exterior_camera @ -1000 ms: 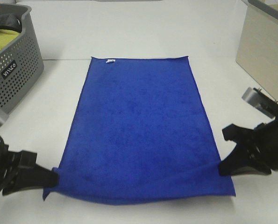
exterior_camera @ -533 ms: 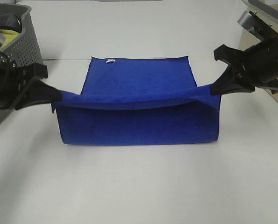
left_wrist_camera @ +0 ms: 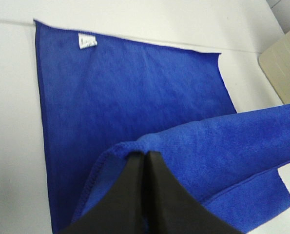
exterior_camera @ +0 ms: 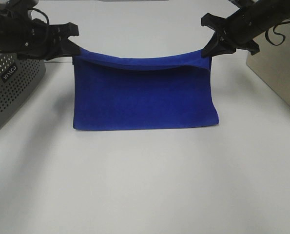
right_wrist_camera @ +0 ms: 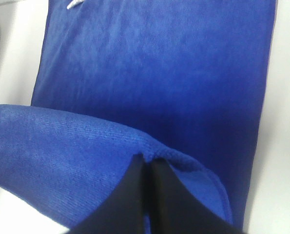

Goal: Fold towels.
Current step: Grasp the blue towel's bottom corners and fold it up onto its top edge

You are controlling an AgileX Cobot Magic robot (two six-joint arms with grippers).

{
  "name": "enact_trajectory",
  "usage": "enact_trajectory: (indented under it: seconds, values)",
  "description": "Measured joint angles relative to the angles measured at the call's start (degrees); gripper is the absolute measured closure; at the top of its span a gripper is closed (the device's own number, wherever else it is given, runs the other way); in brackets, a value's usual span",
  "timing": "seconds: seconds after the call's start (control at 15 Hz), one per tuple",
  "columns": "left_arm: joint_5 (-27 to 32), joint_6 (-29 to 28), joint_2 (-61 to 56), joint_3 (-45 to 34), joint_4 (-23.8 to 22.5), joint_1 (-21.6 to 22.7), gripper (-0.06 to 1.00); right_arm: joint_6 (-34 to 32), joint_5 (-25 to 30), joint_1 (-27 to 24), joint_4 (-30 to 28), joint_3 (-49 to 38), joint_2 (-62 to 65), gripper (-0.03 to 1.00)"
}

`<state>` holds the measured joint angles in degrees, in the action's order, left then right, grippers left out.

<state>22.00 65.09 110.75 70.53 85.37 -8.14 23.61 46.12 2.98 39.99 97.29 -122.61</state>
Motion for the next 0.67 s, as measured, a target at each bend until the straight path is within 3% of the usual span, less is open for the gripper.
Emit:
enact_trajectory:
  seconds: [0.4, 0.67]
  values:
    - [-4.35, 0.23, 15.53, 24.35, -0.52, -0.06, 0.94, -1.6, 0.11, -0.06, -2.69, 28.88, -18.11, 0.97]
    - [-4.35, 2.81, 24.52, 33.8, -0.52, -0.06, 0.94, -2.98, -1.32, -0.06, -6.47, 35.87, -25.21, 0.97]
